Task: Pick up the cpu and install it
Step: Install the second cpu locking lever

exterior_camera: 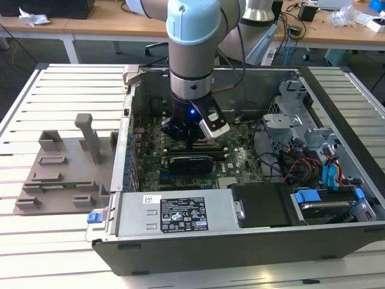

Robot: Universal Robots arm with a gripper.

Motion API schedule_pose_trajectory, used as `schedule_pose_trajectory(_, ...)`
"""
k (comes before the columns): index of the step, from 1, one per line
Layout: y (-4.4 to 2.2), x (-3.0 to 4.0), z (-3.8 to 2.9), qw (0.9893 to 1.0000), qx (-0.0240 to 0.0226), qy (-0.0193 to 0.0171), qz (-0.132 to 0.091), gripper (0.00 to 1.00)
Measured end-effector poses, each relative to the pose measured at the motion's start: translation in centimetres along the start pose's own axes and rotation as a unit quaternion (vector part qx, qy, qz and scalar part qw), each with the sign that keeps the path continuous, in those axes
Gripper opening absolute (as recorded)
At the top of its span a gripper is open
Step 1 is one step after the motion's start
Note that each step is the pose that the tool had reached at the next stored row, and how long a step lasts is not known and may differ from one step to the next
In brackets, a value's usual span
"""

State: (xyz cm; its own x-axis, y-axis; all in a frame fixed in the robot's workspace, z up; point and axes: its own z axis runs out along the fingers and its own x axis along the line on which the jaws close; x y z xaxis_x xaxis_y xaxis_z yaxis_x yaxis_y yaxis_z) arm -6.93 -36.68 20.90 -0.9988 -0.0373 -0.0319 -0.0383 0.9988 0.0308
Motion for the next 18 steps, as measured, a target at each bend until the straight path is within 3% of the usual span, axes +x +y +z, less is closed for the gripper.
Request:
schedule_pose_trajectory(6, 0.64, 1.0, 0.93, 1.0, 0.0007, 0.0004, 0.0, 0.1)
schedule_pose_trajectory(12, 1.23, 1.8, 1.04, 1.0, -0.0002, -0.0011, -0.001, 0.1)
schedule_pose_trajectory(18, 1.29, 1.83, 1.05, 1.0, -0.0004, -0.0008, -0.006, 0.1)
